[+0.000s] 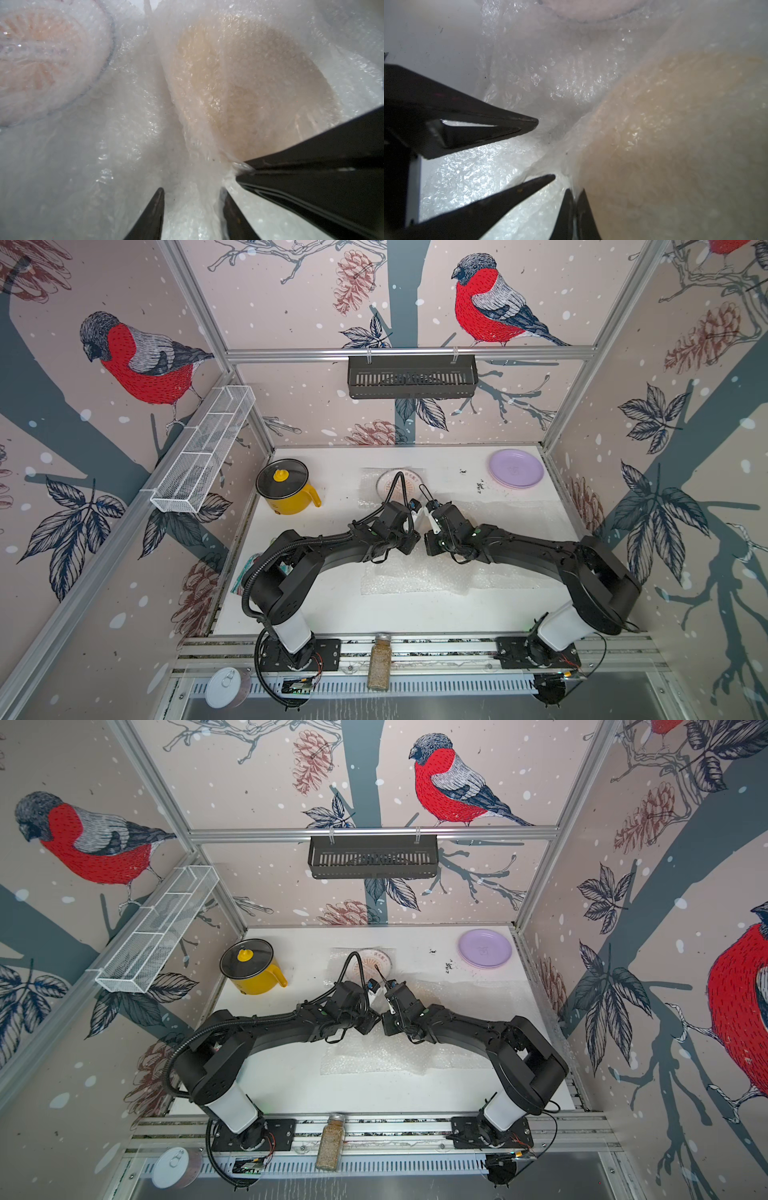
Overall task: Unpack dinner plates from bubble wrap
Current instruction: Unwrap the bubble wrap.
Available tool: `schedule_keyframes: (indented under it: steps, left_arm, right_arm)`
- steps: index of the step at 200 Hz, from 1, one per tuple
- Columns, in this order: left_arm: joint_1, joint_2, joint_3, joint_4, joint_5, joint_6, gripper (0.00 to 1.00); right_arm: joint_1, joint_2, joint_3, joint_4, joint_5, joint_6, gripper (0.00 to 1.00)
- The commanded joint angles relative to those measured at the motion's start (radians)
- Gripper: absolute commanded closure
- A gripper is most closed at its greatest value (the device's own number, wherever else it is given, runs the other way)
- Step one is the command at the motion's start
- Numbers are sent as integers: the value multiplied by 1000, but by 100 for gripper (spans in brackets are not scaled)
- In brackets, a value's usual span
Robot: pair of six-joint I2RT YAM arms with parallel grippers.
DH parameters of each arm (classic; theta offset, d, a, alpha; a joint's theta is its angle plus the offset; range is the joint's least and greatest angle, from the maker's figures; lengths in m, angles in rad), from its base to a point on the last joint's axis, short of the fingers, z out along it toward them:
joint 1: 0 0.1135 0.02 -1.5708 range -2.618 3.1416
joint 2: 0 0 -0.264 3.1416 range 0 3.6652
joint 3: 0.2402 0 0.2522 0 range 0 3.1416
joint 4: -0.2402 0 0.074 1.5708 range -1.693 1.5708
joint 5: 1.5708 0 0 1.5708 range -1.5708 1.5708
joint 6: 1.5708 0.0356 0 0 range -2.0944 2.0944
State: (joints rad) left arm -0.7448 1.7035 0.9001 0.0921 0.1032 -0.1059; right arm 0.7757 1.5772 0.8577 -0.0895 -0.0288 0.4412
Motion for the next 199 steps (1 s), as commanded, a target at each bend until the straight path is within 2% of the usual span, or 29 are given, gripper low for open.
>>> schedule_keyframes:
  steps: [1,48,84,97,111,137,179,199]
  left_arm:
    - [-2,16,14,22,-10,-5,60]
    - [-5,43,31,70,60,-39,70]
    - [-7,63,41,104,153,-79,82]
    - [-7,60,39,113,162,-104,88]
    - [-6,53,50,95,135,-138,100]
    - [-5,33,78,46,67,-227,100]
    - [-1,-26,89,19,60,-332,100]
    - [9,-59,87,-5,42,-358,100]
  right_arm:
    - [-1,-7,-2,10,-37,-2,97]
    - [0,-8,-4,14,-34,-7,97]
    - [0,-3,-6,20,-29,-10,97]
    - [0,0,-6,20,-31,-12,97]
    - [-1,4,-5,19,-28,-11,97]
    - [-8,12,-2,14,-22,-3,97]
    - [-46,42,8,-39,49,43,98]
    - [-72,43,-1,-41,40,54,97]
